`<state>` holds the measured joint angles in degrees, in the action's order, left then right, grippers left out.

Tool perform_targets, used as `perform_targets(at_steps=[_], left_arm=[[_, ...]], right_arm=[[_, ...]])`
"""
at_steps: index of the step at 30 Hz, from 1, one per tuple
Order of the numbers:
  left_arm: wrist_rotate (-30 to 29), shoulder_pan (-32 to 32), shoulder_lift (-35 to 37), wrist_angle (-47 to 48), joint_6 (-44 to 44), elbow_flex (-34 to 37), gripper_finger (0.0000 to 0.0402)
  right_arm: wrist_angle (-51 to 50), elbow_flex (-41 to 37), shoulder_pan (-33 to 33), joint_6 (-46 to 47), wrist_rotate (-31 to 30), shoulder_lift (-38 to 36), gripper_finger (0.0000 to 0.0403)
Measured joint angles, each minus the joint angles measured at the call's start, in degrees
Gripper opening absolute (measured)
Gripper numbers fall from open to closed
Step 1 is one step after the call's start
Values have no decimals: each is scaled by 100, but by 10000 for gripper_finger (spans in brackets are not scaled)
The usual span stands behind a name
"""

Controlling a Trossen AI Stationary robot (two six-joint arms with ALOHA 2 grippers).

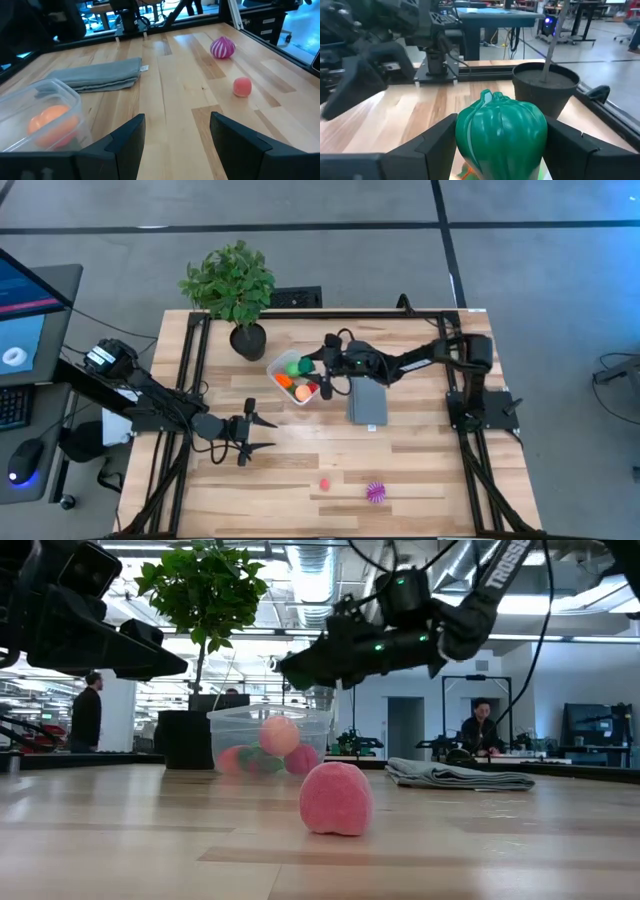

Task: Pick and placing Produce into tupperware
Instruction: Put the green bell pepper into the transparent bin

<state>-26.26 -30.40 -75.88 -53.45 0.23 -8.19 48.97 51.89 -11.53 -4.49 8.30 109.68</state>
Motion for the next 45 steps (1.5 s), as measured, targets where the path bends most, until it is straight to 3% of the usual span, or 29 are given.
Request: perform_targets(at_steps=[8,13,45], left_arm=[[-2,-1,0,2,-11,0,213],[-4,1,0,11,-48,0,213],[-5,0,0,-2,-140,0,213]], right_arm=[[-117,768,13,69,385,590,275],[-787,1104,11,106,389,604,275],[-1742,1149,177,411,386,603,276]])
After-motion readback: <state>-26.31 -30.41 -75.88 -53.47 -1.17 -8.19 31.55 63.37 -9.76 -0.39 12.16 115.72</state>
